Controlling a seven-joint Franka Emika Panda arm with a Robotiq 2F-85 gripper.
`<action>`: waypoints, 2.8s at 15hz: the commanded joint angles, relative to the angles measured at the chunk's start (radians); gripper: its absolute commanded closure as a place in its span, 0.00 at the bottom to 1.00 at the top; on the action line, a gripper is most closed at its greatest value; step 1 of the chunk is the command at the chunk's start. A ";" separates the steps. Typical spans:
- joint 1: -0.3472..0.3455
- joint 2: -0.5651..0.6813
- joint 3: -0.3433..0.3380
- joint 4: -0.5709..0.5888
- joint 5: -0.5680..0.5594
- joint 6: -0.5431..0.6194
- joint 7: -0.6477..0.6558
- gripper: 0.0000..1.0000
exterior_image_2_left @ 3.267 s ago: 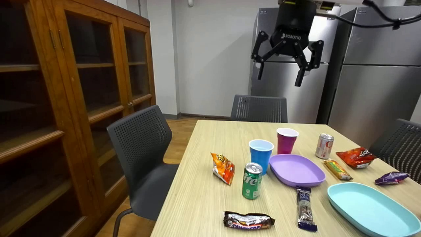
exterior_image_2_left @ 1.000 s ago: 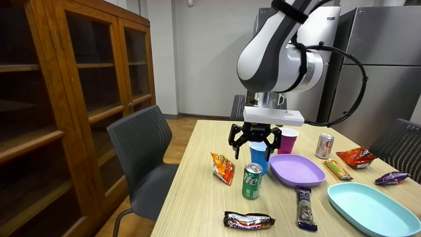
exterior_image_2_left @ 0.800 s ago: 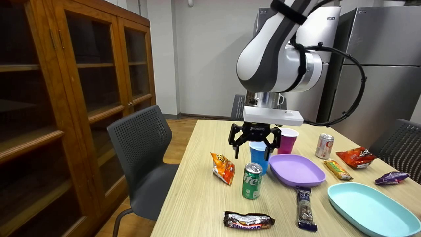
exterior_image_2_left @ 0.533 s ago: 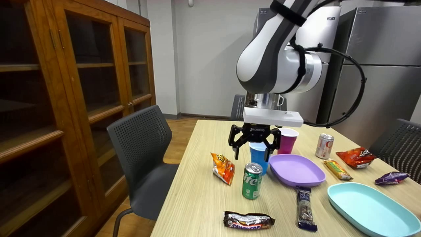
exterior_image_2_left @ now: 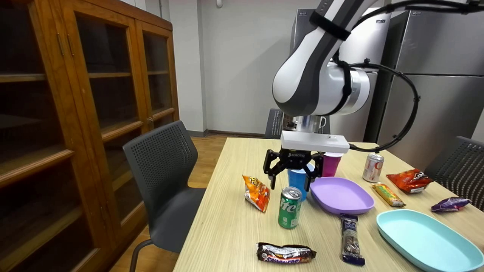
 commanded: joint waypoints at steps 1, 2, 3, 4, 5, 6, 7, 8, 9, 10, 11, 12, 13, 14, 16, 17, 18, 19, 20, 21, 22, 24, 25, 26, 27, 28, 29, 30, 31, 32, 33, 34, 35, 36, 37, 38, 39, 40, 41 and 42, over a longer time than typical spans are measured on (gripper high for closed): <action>0.017 0.018 -0.022 0.000 -0.020 0.018 -0.006 0.00; 0.015 0.025 -0.022 0.003 -0.019 0.017 -0.011 0.00; 0.017 0.030 -0.027 0.004 -0.022 0.017 -0.008 0.00; 0.022 0.039 -0.034 0.007 -0.028 0.019 -0.003 0.00; 0.025 0.047 -0.040 0.009 -0.032 0.021 0.000 0.00; 0.029 0.054 -0.046 0.011 -0.036 0.021 0.003 0.00; 0.032 0.058 -0.051 0.012 -0.040 0.021 0.003 0.00; 0.035 0.060 -0.054 0.011 -0.043 0.022 0.003 0.00; 0.038 0.062 -0.058 0.010 -0.047 0.024 0.003 0.00; 0.040 0.064 -0.059 0.010 -0.049 0.026 0.001 0.00; 0.042 0.065 -0.061 0.009 -0.051 0.027 0.001 0.00; 0.043 0.066 -0.060 0.009 -0.051 0.028 0.000 0.00; 0.045 0.066 -0.061 0.008 -0.051 0.028 -0.001 0.00; 0.047 0.066 -0.062 0.007 -0.052 0.031 -0.001 0.00; 0.054 0.067 -0.067 0.005 -0.058 0.043 0.002 0.26; 0.056 0.067 -0.069 0.004 -0.061 0.047 0.002 0.34; 0.058 0.069 -0.070 0.003 -0.064 0.052 0.001 0.42; 0.059 0.069 -0.071 0.003 -0.065 0.056 0.001 0.51; 0.060 0.071 -0.072 0.003 -0.066 0.060 0.002 0.58; 0.062 0.072 -0.076 0.002 -0.068 0.065 0.006 0.63; 0.060 0.071 -0.078 0.002 -0.067 0.067 0.003 0.63; 0.061 0.069 -0.085 0.000 -0.069 0.072 0.003 0.63; 0.061 0.067 -0.087 -0.001 -0.069 0.074 0.003 0.63; 0.062 0.061 -0.086 -0.006 -0.068 0.077 0.001 0.63; 0.063 0.058 -0.085 -0.009 -0.068 0.079 0.000 0.63; 0.064 0.051 -0.084 -0.014 -0.069 0.080 0.000 0.63; 0.064 0.042 -0.081 -0.020 -0.069 0.077 -0.003 0.63; 0.059 0.025 -0.073 -0.031 -0.064 0.074 -0.012 0.63; 0.055 0.012 -0.065 -0.039 -0.059 0.074 -0.020 0.63; 0.049 -0.004 -0.056 -0.050 -0.053 0.073 -0.032 0.63; 0.047 -0.018 -0.052 -0.058 -0.053 0.071 -0.037 0.63; 0.046 -0.034 -0.048 -0.067 -0.051 0.066 -0.040 0.63; 0.046 -0.050 -0.051 -0.075 -0.053 0.062 -0.035 0.63; 0.042 -0.069 -0.050 -0.084 -0.049 0.054 -0.032 0.63; 0.040 -0.084 -0.051 -0.091 -0.048 0.048 -0.030 0.63; 0.031 -0.103 -0.048 -0.100 -0.040 0.041 -0.033 0.63; 0.026 -0.119 -0.048 -0.110 -0.037 0.041 -0.031 0.63; 0.016 -0.135 -0.046 -0.120 -0.028 0.039 -0.032 0.63; 0.009 -0.150 -0.048 -0.131 -0.023 0.037 -0.028 0.63; -0.005 -0.164 -0.041 -0.141 -0.004 0.036 -0.030 0.63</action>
